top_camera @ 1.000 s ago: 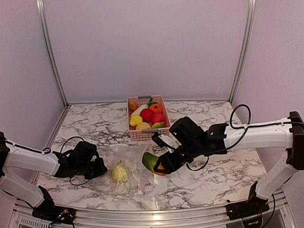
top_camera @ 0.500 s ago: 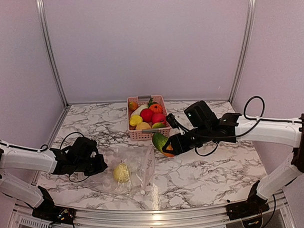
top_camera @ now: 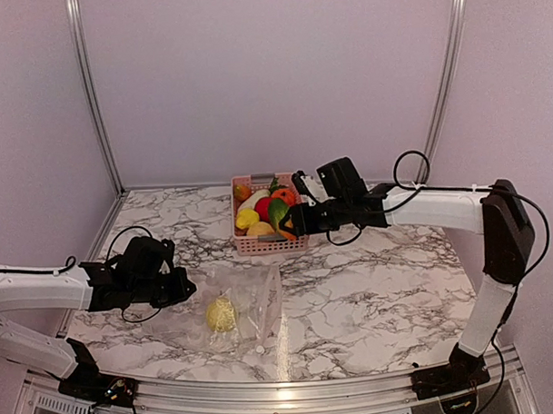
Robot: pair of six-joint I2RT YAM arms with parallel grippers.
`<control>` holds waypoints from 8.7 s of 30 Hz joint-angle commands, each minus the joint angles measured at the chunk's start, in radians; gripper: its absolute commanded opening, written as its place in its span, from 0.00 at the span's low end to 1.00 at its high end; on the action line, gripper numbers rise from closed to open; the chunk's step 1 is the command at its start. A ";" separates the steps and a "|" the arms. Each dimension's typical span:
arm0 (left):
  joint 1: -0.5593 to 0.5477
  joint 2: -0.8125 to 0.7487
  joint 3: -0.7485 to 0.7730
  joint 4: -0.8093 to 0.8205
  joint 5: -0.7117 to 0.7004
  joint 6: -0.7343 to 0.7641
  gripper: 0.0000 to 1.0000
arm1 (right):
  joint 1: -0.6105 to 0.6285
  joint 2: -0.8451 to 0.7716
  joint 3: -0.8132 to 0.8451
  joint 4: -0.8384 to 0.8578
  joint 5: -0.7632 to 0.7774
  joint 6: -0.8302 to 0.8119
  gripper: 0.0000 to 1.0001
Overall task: Open the zip-top bag and remove the fake food
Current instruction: Place the fake fruit in the bin, then pick up the fake fruit from the zipper food storage bag, then place the fake fruit in the bin.
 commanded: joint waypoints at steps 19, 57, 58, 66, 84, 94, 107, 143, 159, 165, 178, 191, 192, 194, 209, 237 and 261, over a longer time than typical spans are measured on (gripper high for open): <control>0.005 -0.071 0.029 -0.067 -0.007 0.016 0.00 | -0.077 0.411 0.459 -0.014 0.035 -0.049 0.73; -0.083 0.005 0.000 0.015 0.009 -0.042 0.00 | 0.161 -0.101 -0.118 -0.036 0.065 -0.008 0.46; -0.089 0.003 -0.001 0.013 0.007 -0.046 0.00 | 0.174 -0.104 -0.131 -0.034 0.057 -0.003 0.46; -0.126 -0.061 -0.047 -0.014 -0.010 -0.084 0.00 | 0.237 -0.128 -0.237 0.003 0.033 0.062 0.41; -0.213 -0.022 -0.084 0.047 -0.048 -0.167 0.00 | 0.317 -0.019 -0.220 0.085 -0.035 0.099 0.37; -0.215 0.033 -0.070 0.079 -0.037 -0.165 0.00 | 0.341 0.065 -0.141 0.110 -0.084 0.089 0.37; -0.215 0.108 -0.034 0.160 -0.009 -0.157 0.00 | 0.351 0.114 -0.087 0.102 -0.157 0.058 0.47; -0.166 0.185 0.046 0.193 -0.027 -0.050 0.00 | 0.353 0.174 -0.076 0.171 -0.093 0.143 0.69; -0.164 0.257 0.021 0.311 0.057 -0.070 0.00 | 0.353 0.246 -0.001 0.122 -0.091 0.111 0.73; -0.170 0.278 0.013 0.343 0.092 -0.080 0.00 | 0.353 0.257 0.010 0.111 -0.086 0.099 0.76; -0.180 0.278 -0.001 0.297 0.023 -0.115 0.00 | 0.356 0.258 0.021 0.085 -0.067 0.092 0.64; -0.169 0.276 -0.041 0.250 -0.036 -0.157 0.00 | 0.356 0.184 -0.041 0.041 -0.044 0.054 0.75; -0.166 0.275 -0.041 0.249 -0.038 -0.157 0.00 | 0.356 0.179 -0.043 0.035 -0.040 0.052 0.74; -0.164 0.275 -0.043 0.244 -0.038 -0.156 0.00 | 0.356 0.168 -0.046 0.027 -0.032 0.048 0.68; -0.150 0.249 -0.068 0.235 -0.043 -0.152 0.00 | 0.336 0.042 -0.111 0.007 -0.063 0.079 0.51; -0.143 0.207 0.016 0.146 -0.054 -0.103 0.00 | 0.161 -0.247 -0.183 -0.099 -0.114 0.037 0.51; -0.116 -0.003 0.250 -0.135 -0.120 0.047 0.00 | -0.136 0.124 0.299 0.112 -0.089 0.006 0.52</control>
